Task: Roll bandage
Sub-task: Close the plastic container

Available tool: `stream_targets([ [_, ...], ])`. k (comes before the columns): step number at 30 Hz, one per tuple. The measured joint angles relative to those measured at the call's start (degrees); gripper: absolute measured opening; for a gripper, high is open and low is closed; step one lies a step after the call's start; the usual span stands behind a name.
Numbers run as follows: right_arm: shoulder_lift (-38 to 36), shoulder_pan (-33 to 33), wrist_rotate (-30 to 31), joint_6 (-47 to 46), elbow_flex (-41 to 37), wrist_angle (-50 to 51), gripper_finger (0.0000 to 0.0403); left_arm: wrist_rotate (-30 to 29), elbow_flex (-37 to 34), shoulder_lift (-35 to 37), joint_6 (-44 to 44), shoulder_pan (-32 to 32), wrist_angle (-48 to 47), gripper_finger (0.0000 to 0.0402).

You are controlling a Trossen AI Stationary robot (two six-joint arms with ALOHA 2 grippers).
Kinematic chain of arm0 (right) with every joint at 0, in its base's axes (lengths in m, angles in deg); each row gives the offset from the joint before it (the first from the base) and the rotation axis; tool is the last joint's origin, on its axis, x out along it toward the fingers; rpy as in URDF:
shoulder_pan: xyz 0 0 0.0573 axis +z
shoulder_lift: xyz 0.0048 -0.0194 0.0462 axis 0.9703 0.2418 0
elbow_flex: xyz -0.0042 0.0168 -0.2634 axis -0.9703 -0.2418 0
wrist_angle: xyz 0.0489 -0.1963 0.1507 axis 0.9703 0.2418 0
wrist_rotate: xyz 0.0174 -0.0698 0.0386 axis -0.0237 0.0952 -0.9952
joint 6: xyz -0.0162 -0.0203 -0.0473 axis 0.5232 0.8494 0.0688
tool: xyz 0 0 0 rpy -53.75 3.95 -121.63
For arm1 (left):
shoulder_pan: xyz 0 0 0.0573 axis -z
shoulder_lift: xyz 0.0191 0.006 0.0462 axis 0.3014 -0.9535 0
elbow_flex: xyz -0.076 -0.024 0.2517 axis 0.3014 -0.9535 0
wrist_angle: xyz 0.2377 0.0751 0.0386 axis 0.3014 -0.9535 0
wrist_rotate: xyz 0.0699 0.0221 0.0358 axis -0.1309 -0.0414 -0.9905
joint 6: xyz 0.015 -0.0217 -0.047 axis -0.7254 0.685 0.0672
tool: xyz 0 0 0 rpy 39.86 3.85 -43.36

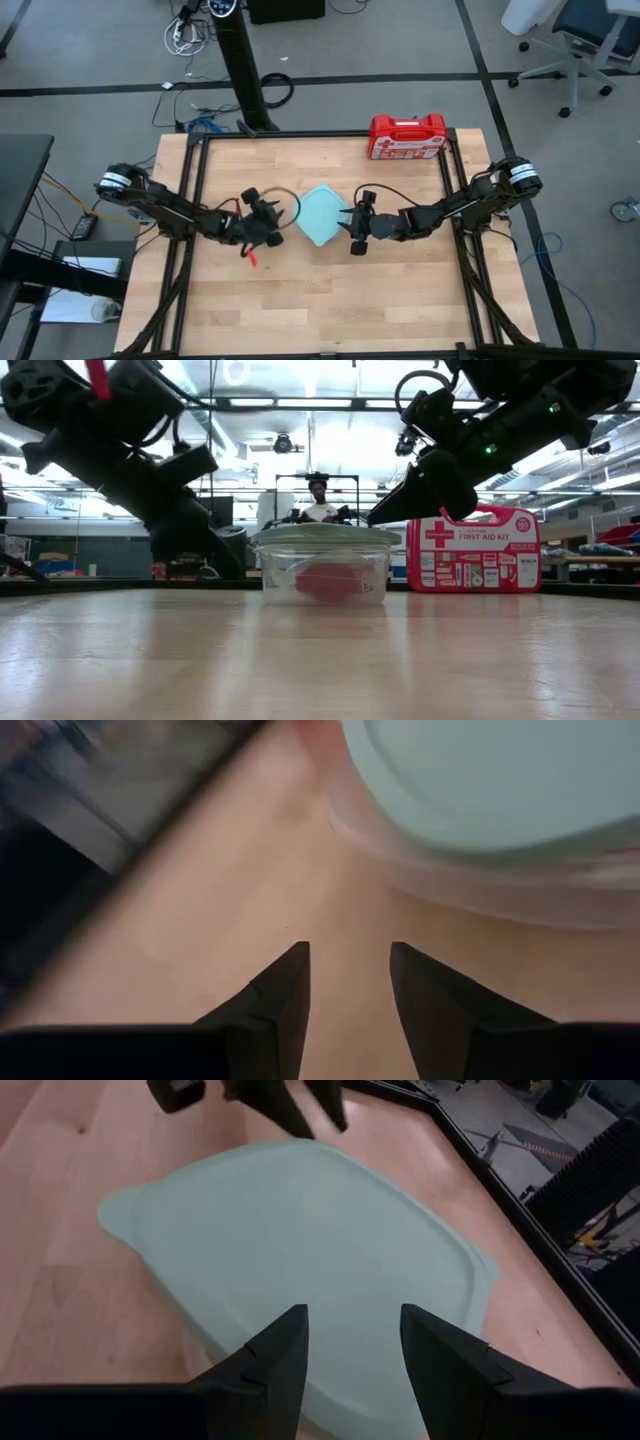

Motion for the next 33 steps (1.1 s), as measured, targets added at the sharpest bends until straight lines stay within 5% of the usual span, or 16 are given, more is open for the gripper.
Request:
stream_targets([
  [5,0.0,-0.1,0.0,0.6,0.0,-0.9,0.016,17.0,0.0,1.8,18.1,-4.8,-6.0,0.0145],
  [9,0.0,-0.8,-0.4,2.8,0.0,-1.8,0.016,27.0,0.7,2.0,21.3,-7.8,-8.4,0.0145],
  [17,0.0,-4.8,-7.6,0.8,0.0,-3.4,0.016,29.3,1.9,2.0,20.1,-9.1,-11.8,0.0145],
  [23,-1.3,-9.4,-11.3,-2.3,0.0,-2.9,0.016,37.0,1.9,2.0,13.8,-5.7,-5.5,0.0143],
  [33,-8.6,-15.8,-14.4,-10.2,0.0,7.3,0.016,30.8,4.4,2.0,6.3,1.1,-0.8,0.0129],
])
